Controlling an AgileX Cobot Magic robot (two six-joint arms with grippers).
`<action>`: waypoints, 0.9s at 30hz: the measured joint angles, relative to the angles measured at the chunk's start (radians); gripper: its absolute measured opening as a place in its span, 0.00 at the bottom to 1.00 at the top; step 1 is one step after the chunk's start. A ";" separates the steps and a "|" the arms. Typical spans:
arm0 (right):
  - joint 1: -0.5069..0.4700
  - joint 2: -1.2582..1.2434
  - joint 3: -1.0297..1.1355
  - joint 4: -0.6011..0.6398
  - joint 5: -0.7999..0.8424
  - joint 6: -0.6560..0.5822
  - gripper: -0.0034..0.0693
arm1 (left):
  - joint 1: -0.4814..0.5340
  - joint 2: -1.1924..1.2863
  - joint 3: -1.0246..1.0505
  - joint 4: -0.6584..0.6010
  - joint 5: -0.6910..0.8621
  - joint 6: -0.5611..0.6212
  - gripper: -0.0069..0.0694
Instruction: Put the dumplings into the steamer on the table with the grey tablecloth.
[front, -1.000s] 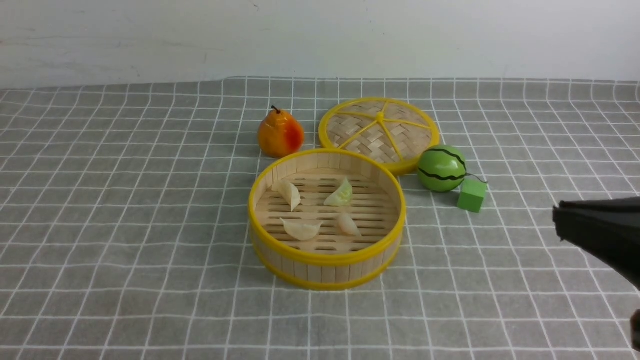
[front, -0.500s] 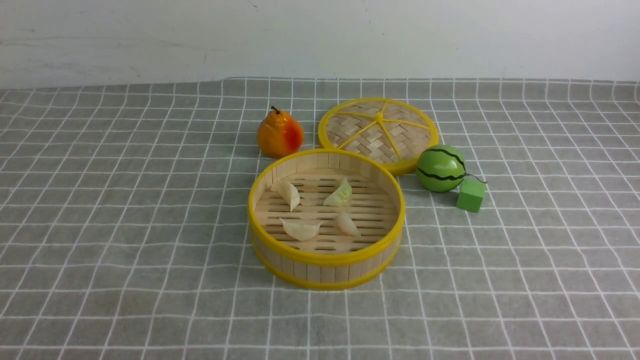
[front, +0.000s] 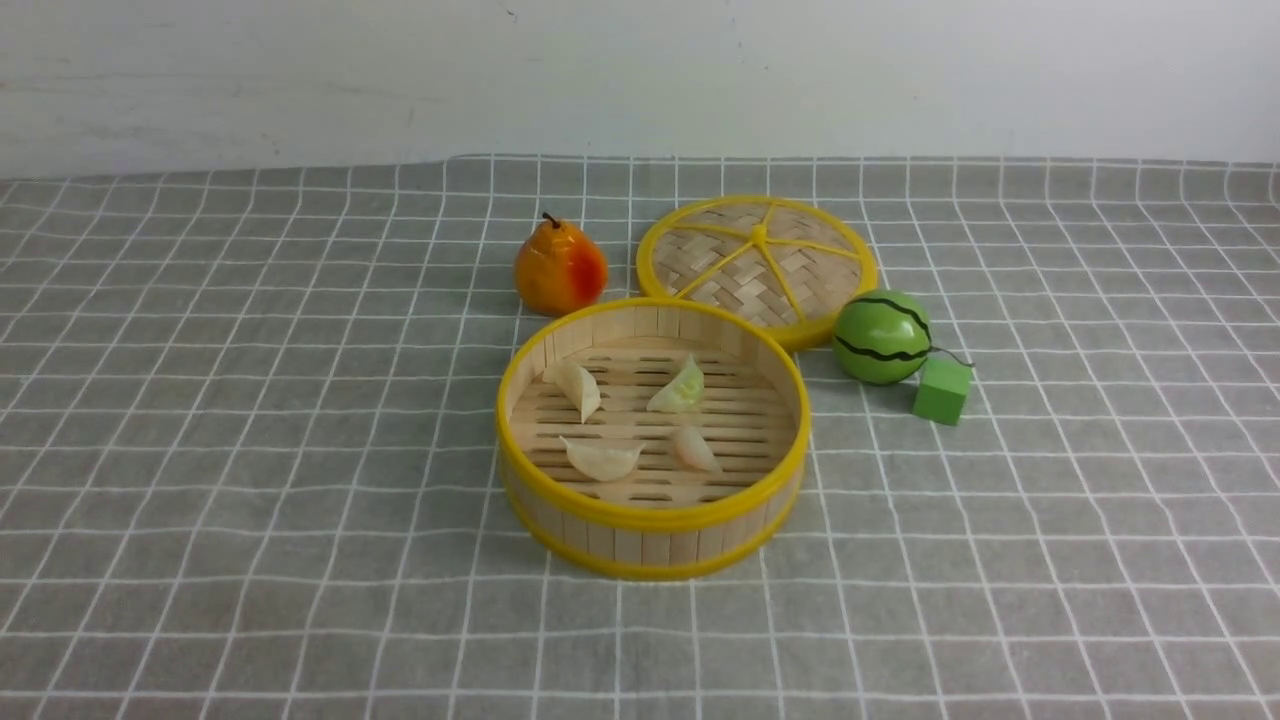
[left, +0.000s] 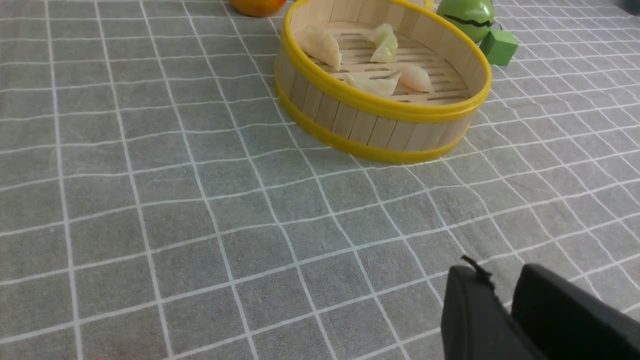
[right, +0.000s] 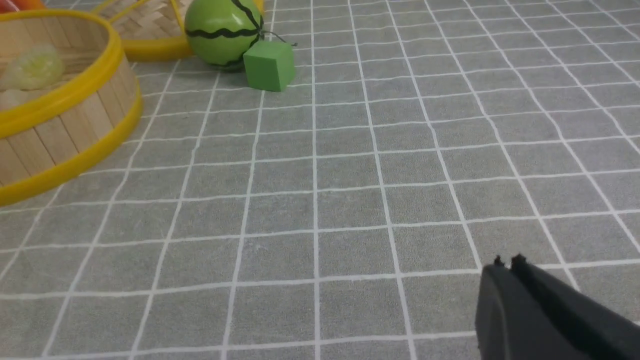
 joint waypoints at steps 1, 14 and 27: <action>0.003 0.000 -0.001 0.000 0.008 0.002 0.04 | 0.000 0.000 0.000 0.000 0.000 0.000 0.26; 0.007 0.000 -0.003 -0.002 0.017 0.007 0.04 | 0.000 0.000 0.000 0.000 0.000 0.000 0.27; 0.007 0.000 -0.003 -0.003 0.017 0.007 0.05 | 0.000 0.000 0.000 0.000 0.000 0.000 0.28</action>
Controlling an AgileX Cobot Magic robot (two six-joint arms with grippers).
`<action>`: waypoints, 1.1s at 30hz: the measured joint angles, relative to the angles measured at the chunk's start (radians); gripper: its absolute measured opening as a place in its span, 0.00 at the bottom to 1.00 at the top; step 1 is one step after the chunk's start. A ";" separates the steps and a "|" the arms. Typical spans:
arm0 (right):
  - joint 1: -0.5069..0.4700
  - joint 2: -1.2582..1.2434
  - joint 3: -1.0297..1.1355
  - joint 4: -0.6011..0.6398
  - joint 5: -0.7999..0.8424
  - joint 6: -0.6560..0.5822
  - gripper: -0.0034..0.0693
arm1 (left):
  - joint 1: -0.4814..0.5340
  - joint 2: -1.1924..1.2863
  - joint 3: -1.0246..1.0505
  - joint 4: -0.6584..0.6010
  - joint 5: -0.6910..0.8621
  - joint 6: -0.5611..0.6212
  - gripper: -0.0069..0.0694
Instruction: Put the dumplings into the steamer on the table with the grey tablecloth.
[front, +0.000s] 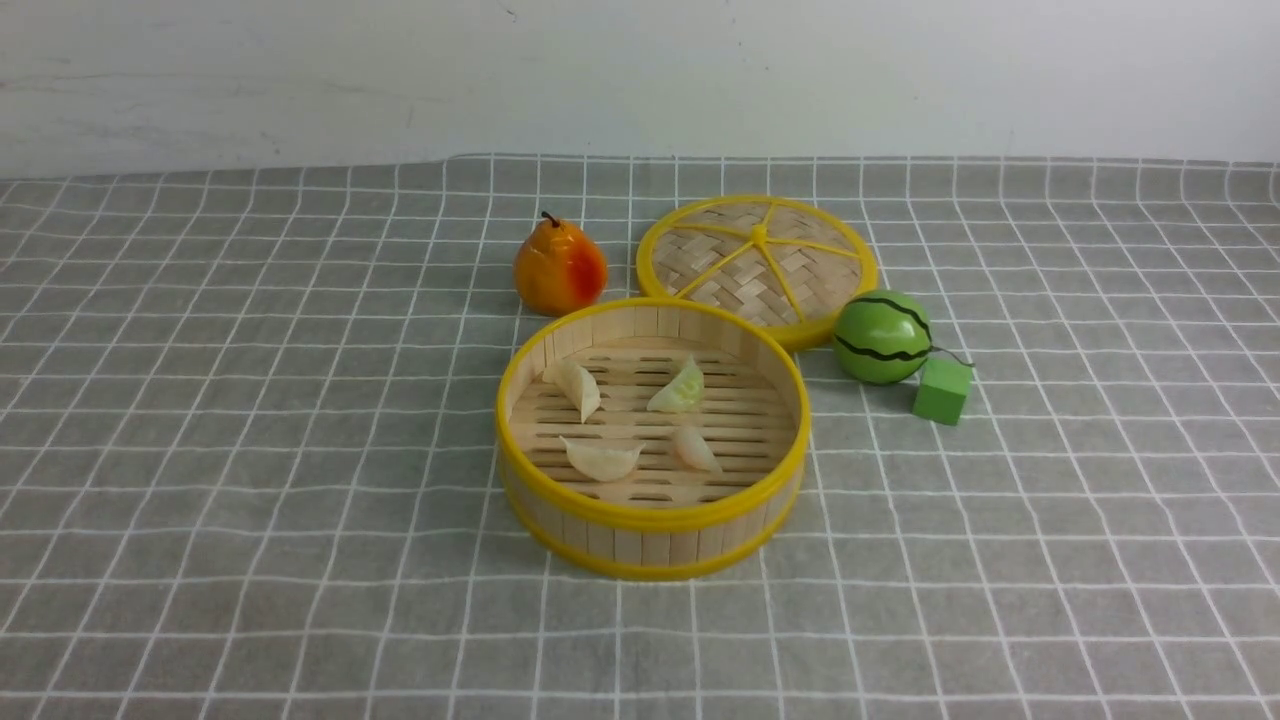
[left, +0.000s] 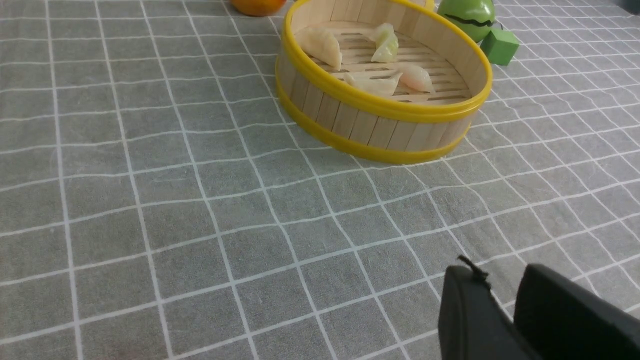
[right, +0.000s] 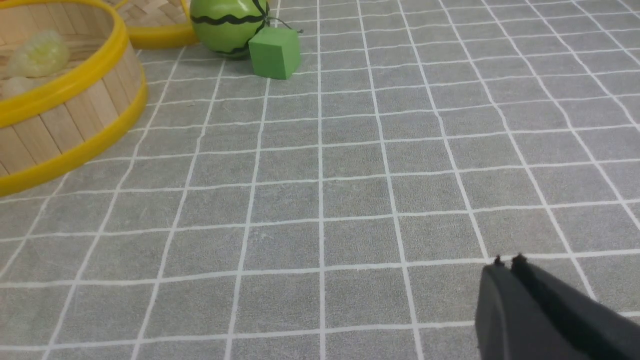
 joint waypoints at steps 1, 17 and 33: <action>0.000 0.000 0.000 0.000 0.000 0.000 0.06 | 0.000 0.000 0.000 0.000 0.000 0.000 0.28; 0.000 0.000 0.000 0.000 0.000 0.001 0.08 | 0.142 -0.027 0.067 0.016 -0.249 0.000 0.18; 0.000 0.000 0.000 0.000 0.000 0.001 0.10 | 0.519 -0.161 0.344 0.000 -0.307 -0.001 0.07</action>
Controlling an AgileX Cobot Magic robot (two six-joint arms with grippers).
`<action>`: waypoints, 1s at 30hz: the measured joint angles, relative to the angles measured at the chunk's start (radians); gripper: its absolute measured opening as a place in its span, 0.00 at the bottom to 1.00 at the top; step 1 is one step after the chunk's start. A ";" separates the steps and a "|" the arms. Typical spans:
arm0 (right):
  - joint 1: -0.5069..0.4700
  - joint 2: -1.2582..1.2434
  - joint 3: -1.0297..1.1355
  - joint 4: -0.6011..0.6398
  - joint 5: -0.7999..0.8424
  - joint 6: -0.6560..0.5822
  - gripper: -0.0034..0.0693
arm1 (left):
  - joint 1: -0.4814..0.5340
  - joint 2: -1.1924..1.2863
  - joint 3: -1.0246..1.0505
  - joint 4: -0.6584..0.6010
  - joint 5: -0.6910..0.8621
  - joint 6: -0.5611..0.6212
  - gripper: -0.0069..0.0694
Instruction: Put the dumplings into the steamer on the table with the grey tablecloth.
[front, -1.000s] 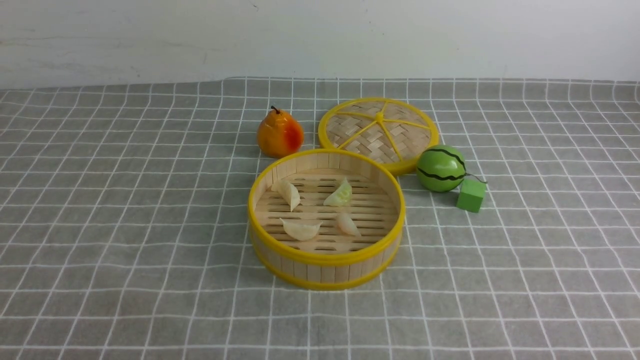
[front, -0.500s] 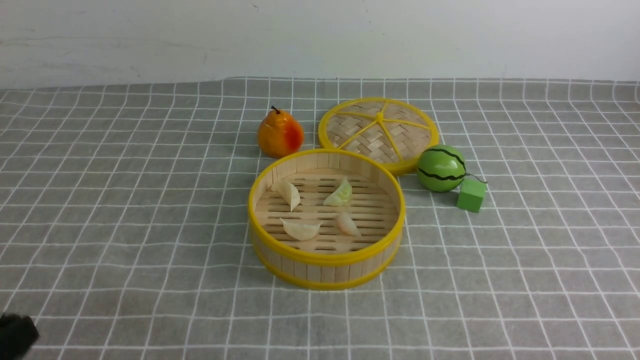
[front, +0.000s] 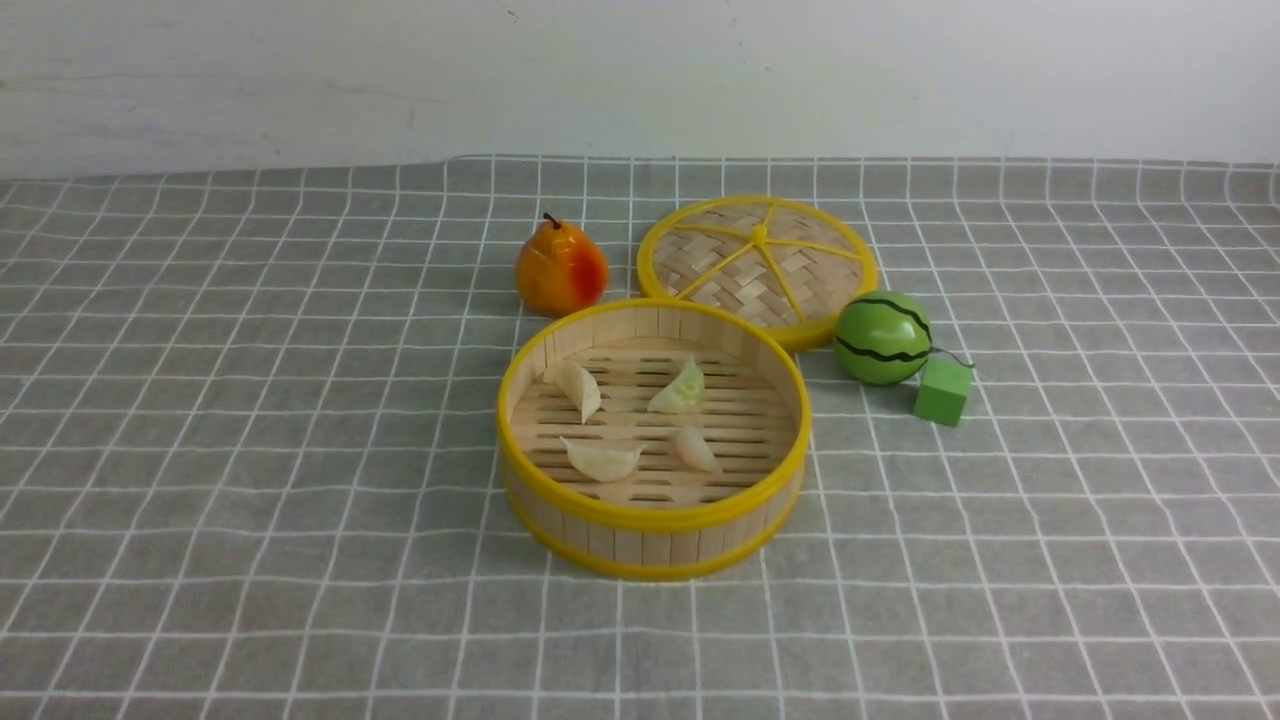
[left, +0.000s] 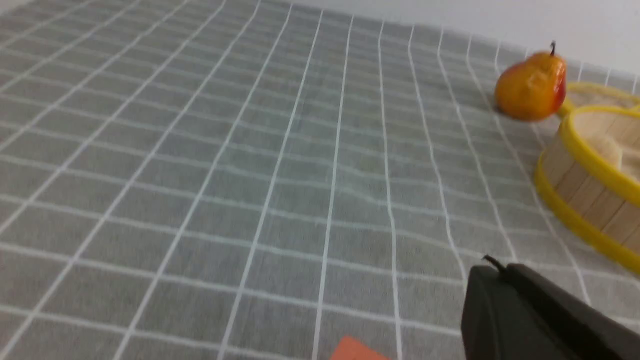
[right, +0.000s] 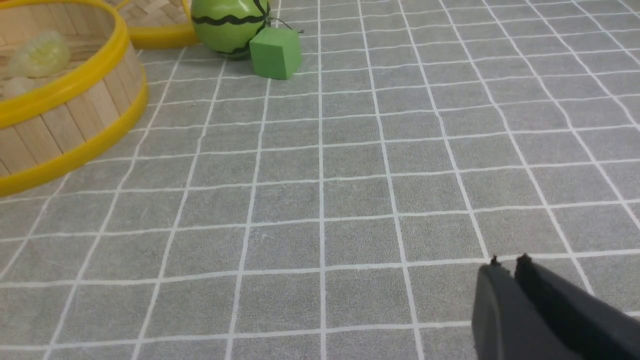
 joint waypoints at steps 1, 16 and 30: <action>0.000 0.000 0.000 0.000 0.000 0.000 0.10 | 0.000 0.000 0.000 0.000 0.030 0.000 0.07; 0.000 0.000 0.000 0.000 0.000 0.002 0.13 | 0.000 0.000 0.002 -0.004 0.097 0.000 0.07; 0.000 0.000 0.000 0.000 0.000 0.002 0.16 | 0.000 0.000 0.002 -0.004 0.097 0.000 0.07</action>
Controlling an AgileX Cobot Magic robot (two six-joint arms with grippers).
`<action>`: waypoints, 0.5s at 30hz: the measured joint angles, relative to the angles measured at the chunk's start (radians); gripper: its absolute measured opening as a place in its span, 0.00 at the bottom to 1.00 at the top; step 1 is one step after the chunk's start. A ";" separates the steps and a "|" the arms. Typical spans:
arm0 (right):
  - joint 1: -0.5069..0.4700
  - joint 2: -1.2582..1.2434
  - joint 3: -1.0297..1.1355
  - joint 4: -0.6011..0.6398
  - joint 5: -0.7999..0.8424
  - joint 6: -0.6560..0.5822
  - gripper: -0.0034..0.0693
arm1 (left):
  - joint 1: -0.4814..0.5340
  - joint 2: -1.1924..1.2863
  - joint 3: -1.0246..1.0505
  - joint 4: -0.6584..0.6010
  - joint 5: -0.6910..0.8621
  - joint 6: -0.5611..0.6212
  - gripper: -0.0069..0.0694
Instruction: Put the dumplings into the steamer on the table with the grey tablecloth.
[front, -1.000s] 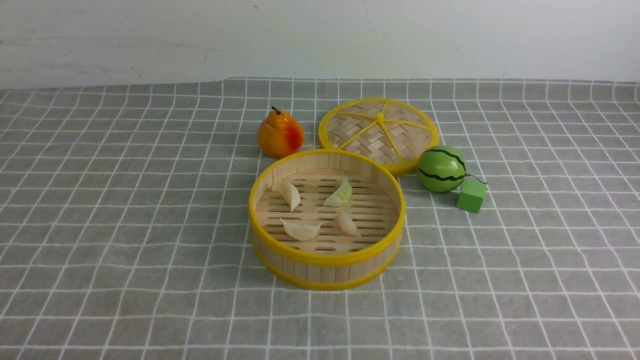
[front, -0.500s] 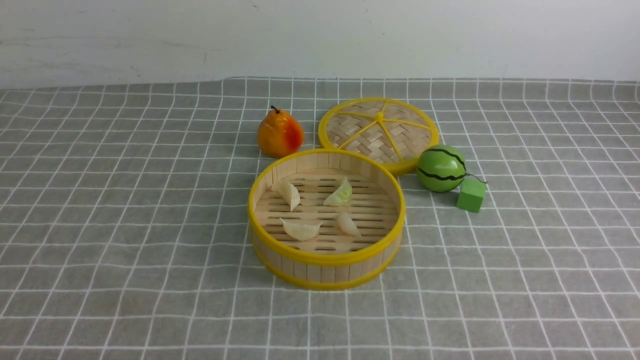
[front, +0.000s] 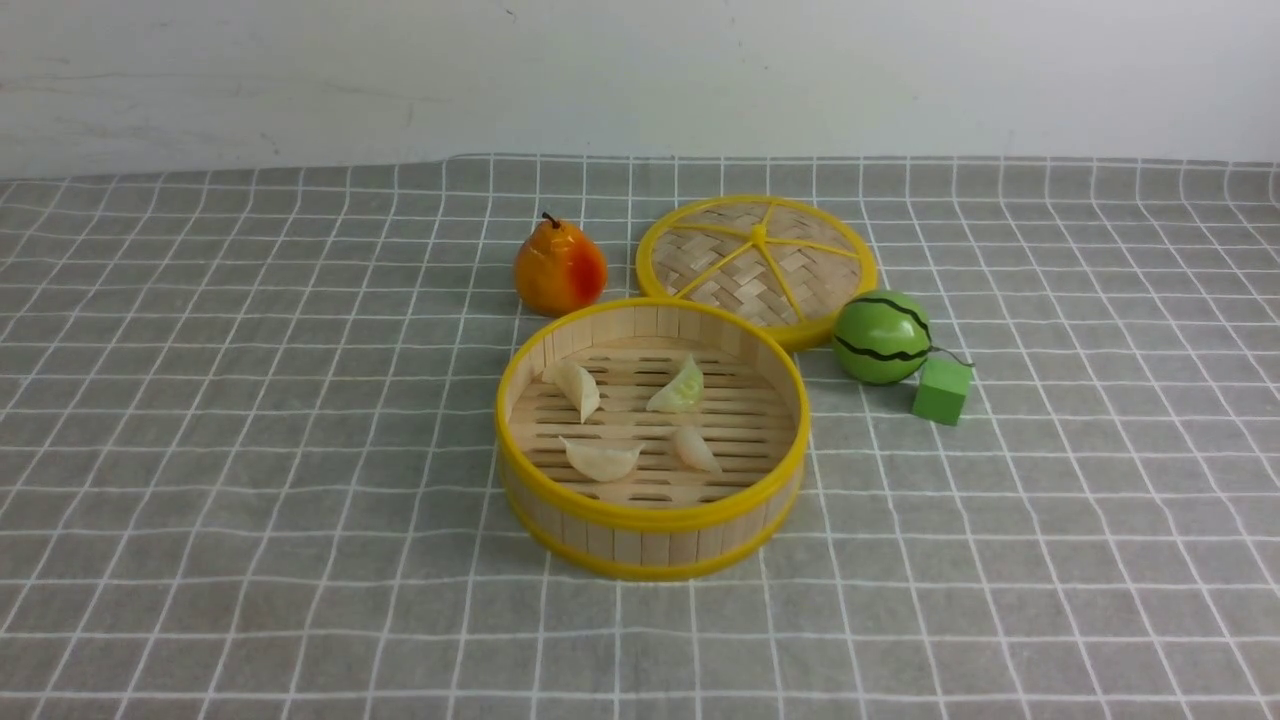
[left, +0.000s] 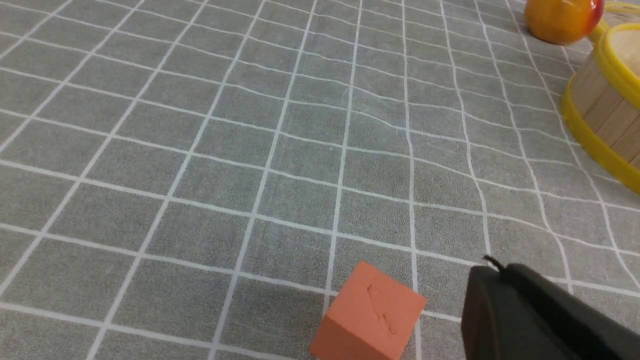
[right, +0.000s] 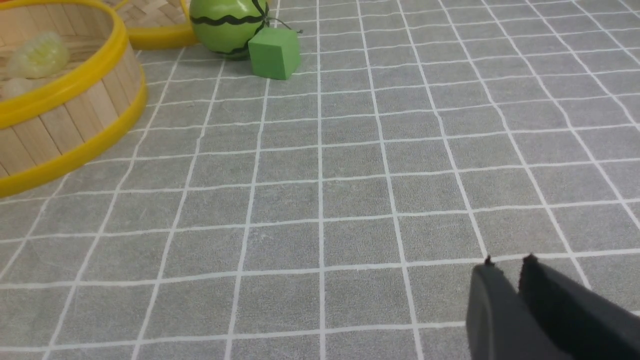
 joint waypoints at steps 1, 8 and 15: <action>0.000 0.000 0.000 0.000 0.000 0.000 0.16 | 0.000 0.000 0.000 0.000 0.000 0.000 0.07; 0.000 0.000 0.000 0.000 0.000 0.000 0.17 | 0.000 0.000 0.000 0.000 -0.001 0.000 0.07; 0.000 0.000 0.000 0.000 0.000 0.000 0.18 | 0.000 0.000 0.000 0.000 -0.001 0.000 0.07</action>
